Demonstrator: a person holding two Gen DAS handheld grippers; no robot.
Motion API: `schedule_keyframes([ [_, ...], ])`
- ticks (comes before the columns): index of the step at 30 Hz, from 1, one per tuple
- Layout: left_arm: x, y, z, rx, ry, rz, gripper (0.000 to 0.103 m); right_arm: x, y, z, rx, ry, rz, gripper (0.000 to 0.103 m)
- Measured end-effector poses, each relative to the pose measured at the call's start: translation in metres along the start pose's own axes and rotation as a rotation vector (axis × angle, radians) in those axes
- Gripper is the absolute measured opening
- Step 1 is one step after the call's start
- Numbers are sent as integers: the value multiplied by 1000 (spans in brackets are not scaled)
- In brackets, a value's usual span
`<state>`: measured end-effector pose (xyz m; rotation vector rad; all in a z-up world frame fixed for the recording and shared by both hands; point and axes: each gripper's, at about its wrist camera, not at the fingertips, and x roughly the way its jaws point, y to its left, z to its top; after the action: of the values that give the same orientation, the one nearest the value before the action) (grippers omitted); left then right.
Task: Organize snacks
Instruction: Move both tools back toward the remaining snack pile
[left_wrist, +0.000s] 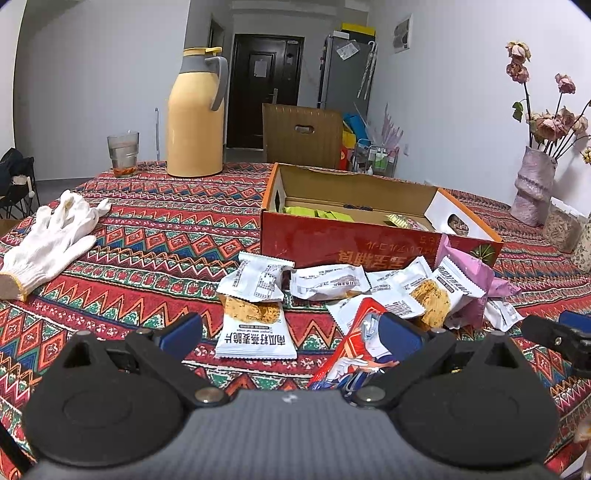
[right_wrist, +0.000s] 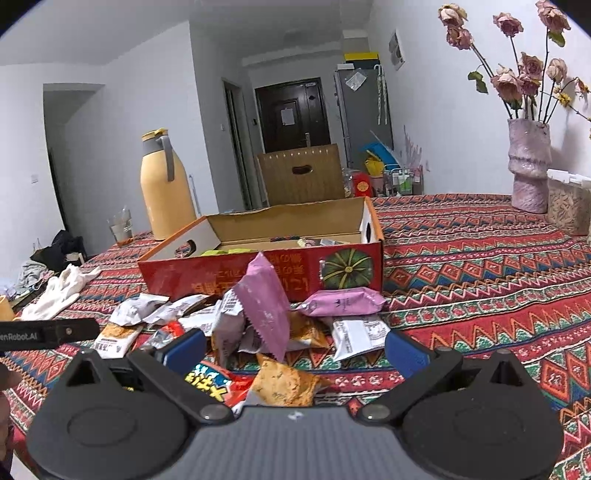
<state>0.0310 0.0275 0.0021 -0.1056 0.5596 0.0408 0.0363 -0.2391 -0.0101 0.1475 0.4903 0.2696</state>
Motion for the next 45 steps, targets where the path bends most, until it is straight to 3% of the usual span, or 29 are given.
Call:
schedule_keyframes([
  [13, 32, 4, 4, -7, -4, 35, 103, 11, 3, -7, -5, 46, -38, 103],
  [34, 45, 7, -6, -11, 21, -37, 103, 33, 6, -7, -19, 91, -112, 101],
  [37, 45, 8, -6, -18, 23, -40, 103, 37, 10, -7, -38, 108, -113, 95],
  [42, 45, 8, -6, -19, 25, -45, 103, 45, 9, -12, -16, 154, -122, 72],
  [45, 46, 8, -6, -21, 28, -46, 103, 45, 4, -14, 11, 177, -99, 65],
])
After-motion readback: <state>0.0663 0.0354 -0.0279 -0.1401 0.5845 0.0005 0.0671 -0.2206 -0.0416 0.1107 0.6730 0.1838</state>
